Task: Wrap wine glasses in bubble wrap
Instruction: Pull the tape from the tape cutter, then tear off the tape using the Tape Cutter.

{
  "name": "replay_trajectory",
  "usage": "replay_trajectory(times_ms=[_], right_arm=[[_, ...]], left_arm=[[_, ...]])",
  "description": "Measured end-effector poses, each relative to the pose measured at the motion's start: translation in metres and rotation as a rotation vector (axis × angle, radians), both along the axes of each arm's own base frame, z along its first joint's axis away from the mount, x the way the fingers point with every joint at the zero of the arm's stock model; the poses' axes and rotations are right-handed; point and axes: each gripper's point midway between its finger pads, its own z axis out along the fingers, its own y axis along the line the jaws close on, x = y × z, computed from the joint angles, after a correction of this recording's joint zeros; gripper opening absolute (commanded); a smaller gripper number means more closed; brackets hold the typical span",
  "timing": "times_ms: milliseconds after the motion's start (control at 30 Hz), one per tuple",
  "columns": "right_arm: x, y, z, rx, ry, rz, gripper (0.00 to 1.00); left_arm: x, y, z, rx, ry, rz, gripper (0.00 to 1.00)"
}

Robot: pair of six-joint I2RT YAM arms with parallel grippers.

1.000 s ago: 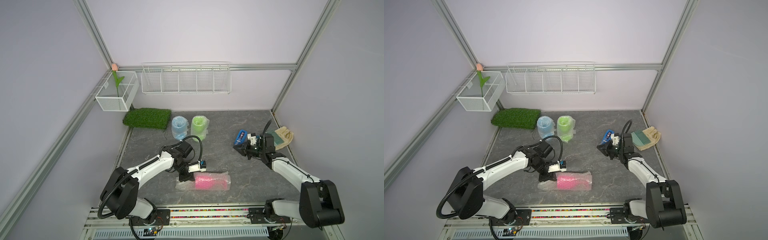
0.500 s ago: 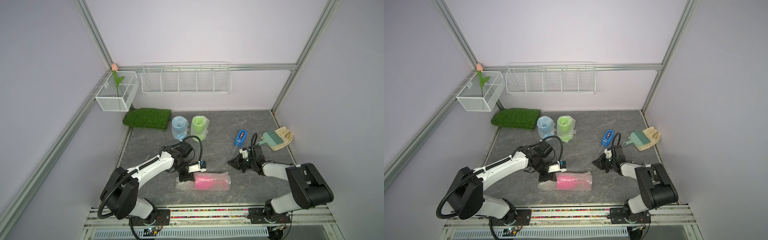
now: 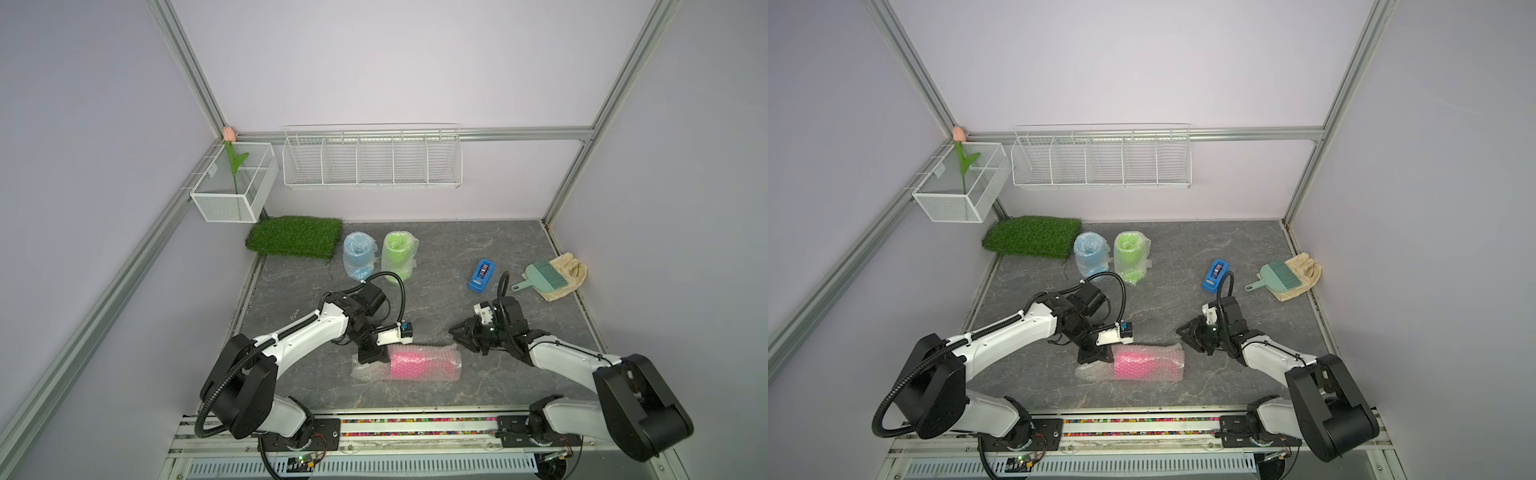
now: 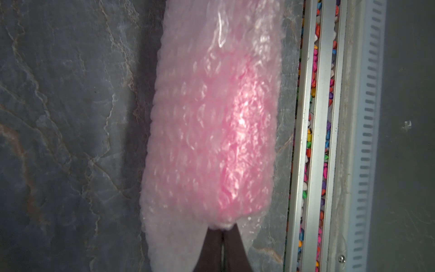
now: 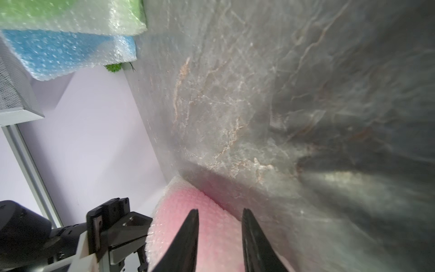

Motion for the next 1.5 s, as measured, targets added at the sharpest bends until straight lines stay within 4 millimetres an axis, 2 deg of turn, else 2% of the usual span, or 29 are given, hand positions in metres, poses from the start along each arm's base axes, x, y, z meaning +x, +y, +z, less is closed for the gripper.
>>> replay_trajectory(times_ms=[133,233,333,433,633,867,1067,1300,1500], right_arm=[[0.024,-0.012,0.039,-0.05,-0.107,-0.017,0.37],[0.045,-0.033,0.054,-0.082,-0.164,-0.058,0.37],[0.062,-0.058,0.052,-0.119,-0.178,-0.107,0.38],[0.078,-0.079,0.041,-0.149,-0.173,-0.144,0.4],[0.11,-0.1,0.014,-0.154,-0.188,-0.192,0.44],[0.147,-0.102,-0.007,-0.093,-0.245,-0.229,0.43],[0.17,-0.097,-0.012,0.0,-0.3,-0.259,0.4],[0.175,-0.085,-0.02,0.106,-0.286,-0.255,0.26],[0.175,-0.085,-0.022,0.125,-0.292,-0.271,0.21]], left_arm=[[0.0,0.0,0.0,0.0,0.0,-0.001,0.0],[-0.001,0.0,0.0,0.0,0.0,-0.003,0.0],[-0.001,-0.001,0.0,0.0,0.0,-0.005,0.0],[-0.001,-0.001,0.0,0.0,0.0,-0.005,0.0],[-0.001,-0.001,0.0,0.0,0.0,-0.005,0.0],[-0.002,0.0,0.0,0.002,0.002,-0.005,0.0],[-0.002,0.0,0.0,0.005,0.0,-0.006,0.0],[-0.002,0.0,-0.001,0.006,0.002,-0.004,0.0],[-0.002,0.0,-0.001,0.007,0.003,-0.004,0.0]])
